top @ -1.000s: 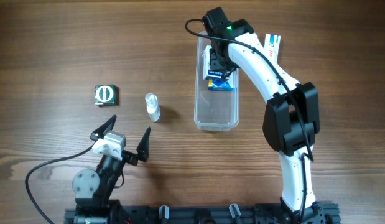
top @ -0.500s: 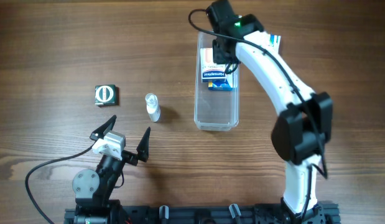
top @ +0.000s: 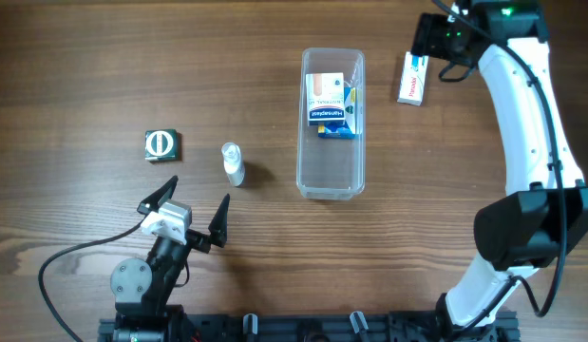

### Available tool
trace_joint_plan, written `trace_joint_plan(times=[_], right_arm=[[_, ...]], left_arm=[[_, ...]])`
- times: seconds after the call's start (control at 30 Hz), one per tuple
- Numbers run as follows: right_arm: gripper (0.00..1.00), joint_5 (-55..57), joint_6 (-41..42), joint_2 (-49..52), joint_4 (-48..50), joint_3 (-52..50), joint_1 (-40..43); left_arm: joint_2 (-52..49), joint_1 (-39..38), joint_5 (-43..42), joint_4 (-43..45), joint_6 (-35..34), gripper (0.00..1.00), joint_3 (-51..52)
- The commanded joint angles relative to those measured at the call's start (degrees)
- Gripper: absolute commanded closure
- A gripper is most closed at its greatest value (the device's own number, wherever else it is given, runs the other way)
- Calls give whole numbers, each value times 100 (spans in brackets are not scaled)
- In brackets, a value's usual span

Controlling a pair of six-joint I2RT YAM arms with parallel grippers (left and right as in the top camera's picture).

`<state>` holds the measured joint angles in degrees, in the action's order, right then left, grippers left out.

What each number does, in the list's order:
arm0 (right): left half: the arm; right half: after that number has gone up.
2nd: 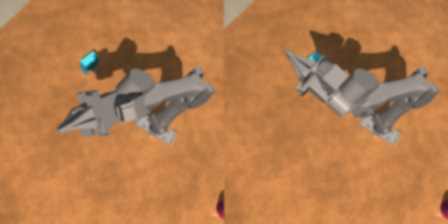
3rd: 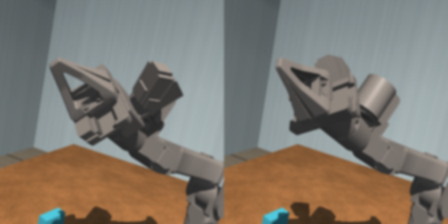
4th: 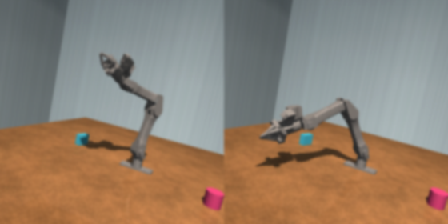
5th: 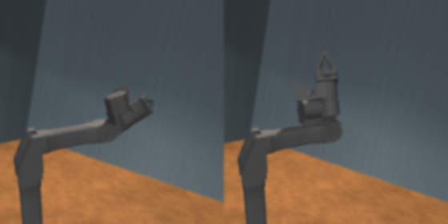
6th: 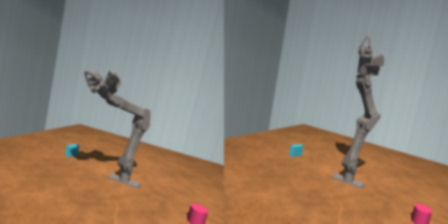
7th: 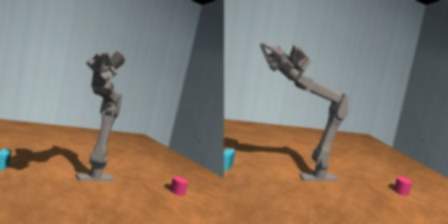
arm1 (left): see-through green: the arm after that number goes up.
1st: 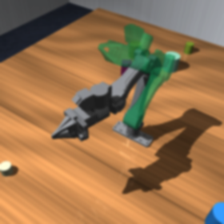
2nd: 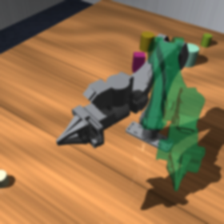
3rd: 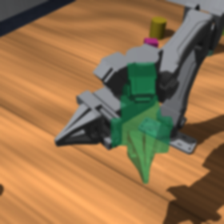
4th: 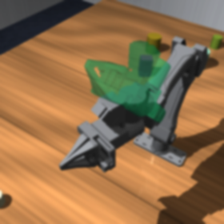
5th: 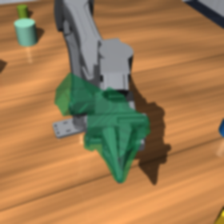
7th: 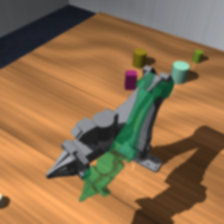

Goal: Pack container
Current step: 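Move the right gripper to the white Panadol box and grasp it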

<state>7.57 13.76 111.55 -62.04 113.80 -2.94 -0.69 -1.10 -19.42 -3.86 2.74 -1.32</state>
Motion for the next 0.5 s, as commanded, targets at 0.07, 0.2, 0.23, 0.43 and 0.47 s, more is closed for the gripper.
trace_joint_plan(times=[0.07, 0.2, 0.23, 0.43, 0.47], right_arm=[[8, -748, -750, 726, 46, 7, 258], [0, -706, -157, 1392, 289, 7, 258], [0, -706, -164, 1464, 400, 7, 254], [0, -728, -177, 1567, 647, 7, 238], [0, -730, -175, 1606, 695, 7, 238]], left_arm=[[52, 42, -28, 4, 92, 0, 42], [52, 42, -26, 4, 94, 0, 42], [52, 42, -28, 4, 92, 0, 42], [52, 42, -28, 4, 92, 0, 42], [52, 42, -28, 4, 92, 0, 42]])
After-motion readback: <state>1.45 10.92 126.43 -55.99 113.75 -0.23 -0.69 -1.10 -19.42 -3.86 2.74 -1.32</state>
